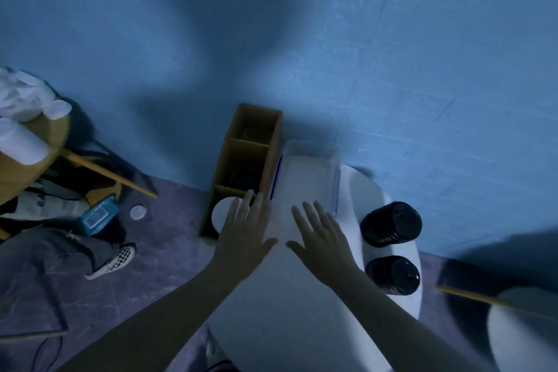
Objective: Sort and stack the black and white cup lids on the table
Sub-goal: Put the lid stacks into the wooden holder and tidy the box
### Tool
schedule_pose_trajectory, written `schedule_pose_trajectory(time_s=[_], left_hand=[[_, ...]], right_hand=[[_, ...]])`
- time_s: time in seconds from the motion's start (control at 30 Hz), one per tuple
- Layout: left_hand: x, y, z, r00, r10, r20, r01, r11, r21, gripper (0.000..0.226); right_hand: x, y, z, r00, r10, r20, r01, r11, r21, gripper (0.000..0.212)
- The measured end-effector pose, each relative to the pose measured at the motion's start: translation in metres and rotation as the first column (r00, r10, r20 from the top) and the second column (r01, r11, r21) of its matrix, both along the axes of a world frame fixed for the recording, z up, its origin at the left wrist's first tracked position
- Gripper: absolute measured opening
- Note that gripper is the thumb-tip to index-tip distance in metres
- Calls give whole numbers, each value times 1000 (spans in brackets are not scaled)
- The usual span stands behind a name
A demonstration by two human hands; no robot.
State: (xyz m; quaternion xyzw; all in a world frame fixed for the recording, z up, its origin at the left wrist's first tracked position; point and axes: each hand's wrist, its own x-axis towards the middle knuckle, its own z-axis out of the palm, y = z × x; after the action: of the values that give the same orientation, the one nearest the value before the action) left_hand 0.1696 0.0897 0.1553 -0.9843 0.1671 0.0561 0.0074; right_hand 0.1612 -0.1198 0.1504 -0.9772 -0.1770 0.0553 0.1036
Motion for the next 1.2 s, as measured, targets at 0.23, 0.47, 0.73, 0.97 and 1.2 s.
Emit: schedule_pose_trajectory(time_s=[0.23, 0.47, 0.73, 0.97, 1.2], left_hand=[[-1, -97, -8, 983, -160, -86, 160, 987, -1, 80], [-13, -176, -23, 911, -351, -217, 351, 935, -39, 76], [-23, -222, -35, 856, -353, -378, 297, 934, -200, 69], [-21, -249, -53, 791, -227, -568, -7, 925, -380, 57], [-14, -249, -72, 474, -129, -871, -474, 796, -376, 58]], right_hand=[[-37, -84, -2, 957, -265, 117, 269, 963, -21, 66], [-89, -156, -21, 876, -460, 141, 465, 885, 1, 57], [-121, -182, -56, 771, -636, 29, 631, 769, 96, 37], [-113, -188, -59, 678, -705, -207, 715, 568, 407, 15], [-96, -202, -66, 381, -332, -863, 915, 1, 404, 49]])
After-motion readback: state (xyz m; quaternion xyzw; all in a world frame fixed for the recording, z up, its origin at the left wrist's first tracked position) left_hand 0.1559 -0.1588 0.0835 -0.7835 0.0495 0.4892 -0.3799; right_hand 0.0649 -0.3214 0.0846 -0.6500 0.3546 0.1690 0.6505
